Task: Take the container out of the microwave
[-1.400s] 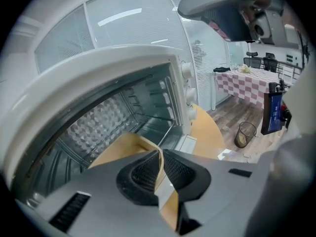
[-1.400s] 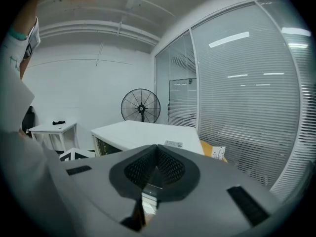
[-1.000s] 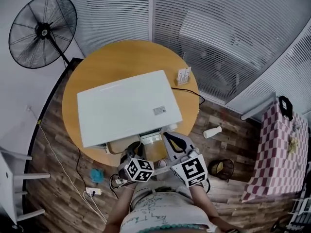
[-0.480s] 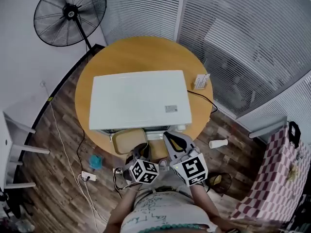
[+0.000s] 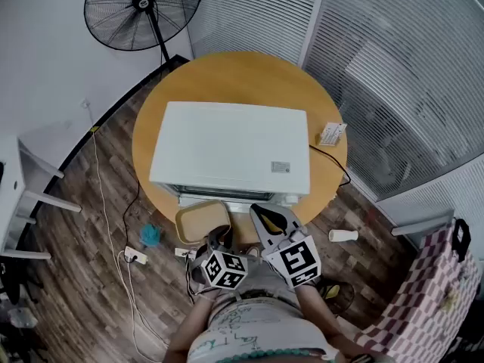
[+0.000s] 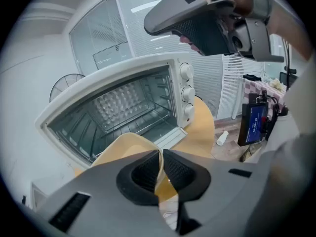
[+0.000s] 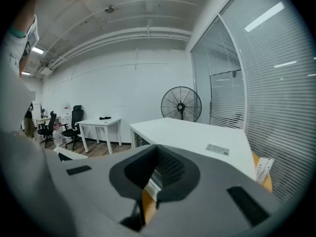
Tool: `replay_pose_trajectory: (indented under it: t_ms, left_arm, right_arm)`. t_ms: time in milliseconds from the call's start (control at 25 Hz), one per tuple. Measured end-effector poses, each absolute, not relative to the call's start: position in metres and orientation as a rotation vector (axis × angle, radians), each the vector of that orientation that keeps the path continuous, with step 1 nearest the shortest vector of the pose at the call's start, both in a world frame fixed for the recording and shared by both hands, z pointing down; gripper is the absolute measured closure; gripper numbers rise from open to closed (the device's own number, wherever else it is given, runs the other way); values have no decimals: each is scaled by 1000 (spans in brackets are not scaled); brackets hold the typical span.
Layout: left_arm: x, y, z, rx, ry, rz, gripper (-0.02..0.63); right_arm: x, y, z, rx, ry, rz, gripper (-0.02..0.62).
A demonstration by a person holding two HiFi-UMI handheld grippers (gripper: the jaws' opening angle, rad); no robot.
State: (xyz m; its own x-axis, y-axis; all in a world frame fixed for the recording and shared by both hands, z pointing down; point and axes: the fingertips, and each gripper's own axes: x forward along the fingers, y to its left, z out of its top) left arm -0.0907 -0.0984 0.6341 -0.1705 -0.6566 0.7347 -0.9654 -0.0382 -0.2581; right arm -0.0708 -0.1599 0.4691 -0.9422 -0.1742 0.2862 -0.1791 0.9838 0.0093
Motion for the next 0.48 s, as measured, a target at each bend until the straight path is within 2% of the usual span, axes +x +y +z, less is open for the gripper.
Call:
replay_pose_trajectory:
  t_ms: [480]
  left_arm:
    - [-84, -96, 626, 1702, -1859, 1058, 569]
  right_arm:
    - [-72, -151, 472, 194, -2821, 22, 603]
